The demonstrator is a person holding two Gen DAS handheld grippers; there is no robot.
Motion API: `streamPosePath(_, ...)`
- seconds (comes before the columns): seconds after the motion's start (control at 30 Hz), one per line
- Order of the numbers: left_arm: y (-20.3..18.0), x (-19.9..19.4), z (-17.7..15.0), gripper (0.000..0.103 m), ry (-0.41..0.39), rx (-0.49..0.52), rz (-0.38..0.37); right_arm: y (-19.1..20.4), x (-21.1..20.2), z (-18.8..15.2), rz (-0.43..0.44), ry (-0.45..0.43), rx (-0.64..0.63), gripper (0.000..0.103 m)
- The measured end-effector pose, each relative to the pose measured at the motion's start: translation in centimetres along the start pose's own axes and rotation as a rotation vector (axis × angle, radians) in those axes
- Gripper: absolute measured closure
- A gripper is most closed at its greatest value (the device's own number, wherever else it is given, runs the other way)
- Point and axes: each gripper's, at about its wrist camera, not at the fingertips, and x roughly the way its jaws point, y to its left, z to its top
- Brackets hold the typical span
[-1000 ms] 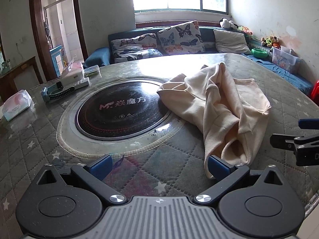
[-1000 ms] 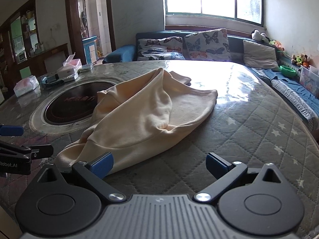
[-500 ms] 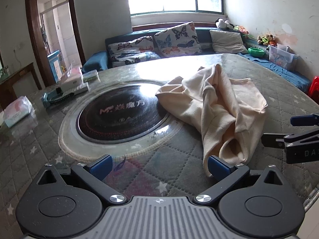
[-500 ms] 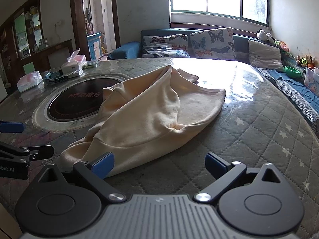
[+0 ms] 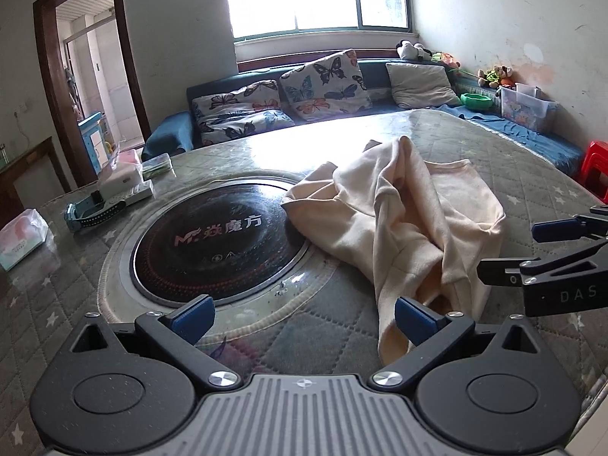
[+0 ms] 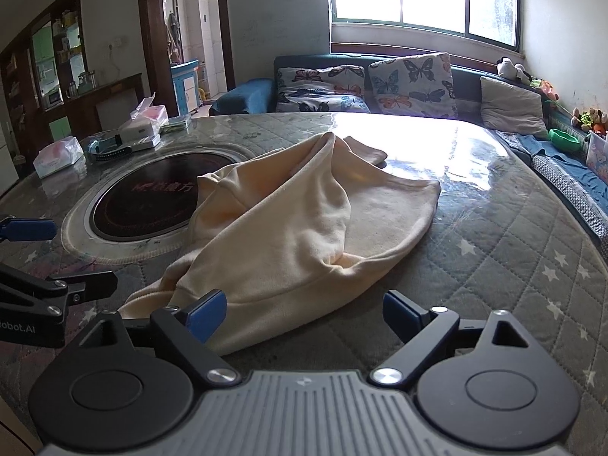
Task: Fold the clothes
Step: 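Grasp the sweatshirt edge with the left gripper while the right gripper grasps another edge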
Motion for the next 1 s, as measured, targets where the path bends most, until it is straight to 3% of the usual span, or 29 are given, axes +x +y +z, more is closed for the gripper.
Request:
streamPosePath(0.17,0.2,0.8,1.7,0.02,-0.011,-0.014,-0.046,-0.2,0.6,1.1,-0.001,-0.007,-0.006,0.018)
streamPosePath(0.47,-2.1,4.1,7.1,0.048,-0.065,0.06,-0.143,-1.8,1.4,4.0,-0.005,-0.039,0.021,0.032)
streamPosePath(0.63,-3.3,7.1,8.3,0.051,-0.038,0.114,-0.166,-3.1,1.8,5.6,-0.016,-0.055,0.044,0.038)
streamPosePath(0.7,-3.7,8.3,8.6,0.057,-0.023,0.135,-0.172,-3.7,2.2,6.3,-0.026,-0.06,0.047,0.039)
streamPosePath(0.83,-4.5,10.8,9.3,0.092,0.007,0.178,-0.184,-4.6,3.2,7.6,-0.019,-0.059,0.063,0.046)
streamPosePath(1.0,-3.0,10.9,9.1,0.098,0.003,0.128,-0.171,-5.0,4.6,9.1,0.016,-0.058,0.067,0.051)
